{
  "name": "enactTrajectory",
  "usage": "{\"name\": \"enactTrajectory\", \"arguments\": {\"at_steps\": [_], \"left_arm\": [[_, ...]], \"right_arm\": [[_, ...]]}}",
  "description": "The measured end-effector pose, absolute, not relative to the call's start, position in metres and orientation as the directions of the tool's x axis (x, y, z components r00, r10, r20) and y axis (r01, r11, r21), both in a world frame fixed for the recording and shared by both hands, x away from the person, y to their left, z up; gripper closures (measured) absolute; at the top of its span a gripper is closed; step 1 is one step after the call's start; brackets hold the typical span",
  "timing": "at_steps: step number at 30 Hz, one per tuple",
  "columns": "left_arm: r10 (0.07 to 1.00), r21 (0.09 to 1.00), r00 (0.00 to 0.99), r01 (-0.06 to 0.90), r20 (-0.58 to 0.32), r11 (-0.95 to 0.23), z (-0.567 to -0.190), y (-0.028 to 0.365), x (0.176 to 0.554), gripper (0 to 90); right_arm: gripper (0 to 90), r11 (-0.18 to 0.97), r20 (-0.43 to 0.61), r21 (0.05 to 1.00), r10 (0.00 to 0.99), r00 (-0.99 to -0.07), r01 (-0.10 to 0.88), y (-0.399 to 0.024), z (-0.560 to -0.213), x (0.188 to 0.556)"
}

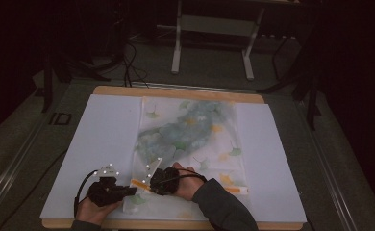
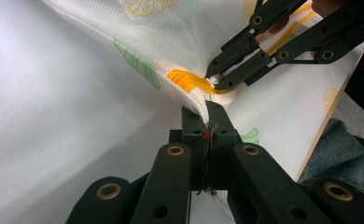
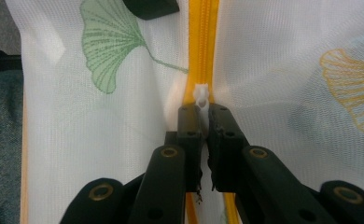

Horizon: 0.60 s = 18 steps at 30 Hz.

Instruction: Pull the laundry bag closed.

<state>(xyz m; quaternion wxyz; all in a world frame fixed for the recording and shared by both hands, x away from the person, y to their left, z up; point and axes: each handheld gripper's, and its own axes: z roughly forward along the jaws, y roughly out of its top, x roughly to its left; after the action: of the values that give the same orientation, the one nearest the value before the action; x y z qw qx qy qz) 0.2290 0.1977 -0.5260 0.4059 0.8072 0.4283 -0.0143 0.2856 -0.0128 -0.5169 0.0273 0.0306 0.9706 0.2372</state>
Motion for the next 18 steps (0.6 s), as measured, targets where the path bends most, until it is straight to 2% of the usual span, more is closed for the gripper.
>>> {"name": "enactTrajectory", "arguments": {"at_steps": [18], "left_arm": [[0.677,0.652,0.637,0.696,-0.369,-0.300,-0.5251,0.1986,0.2282,88.5]], "right_arm": [[84.4,0.892,-0.044,0.451,0.068,-0.997,0.041,-0.0203,-0.5156,0.2847]]}}
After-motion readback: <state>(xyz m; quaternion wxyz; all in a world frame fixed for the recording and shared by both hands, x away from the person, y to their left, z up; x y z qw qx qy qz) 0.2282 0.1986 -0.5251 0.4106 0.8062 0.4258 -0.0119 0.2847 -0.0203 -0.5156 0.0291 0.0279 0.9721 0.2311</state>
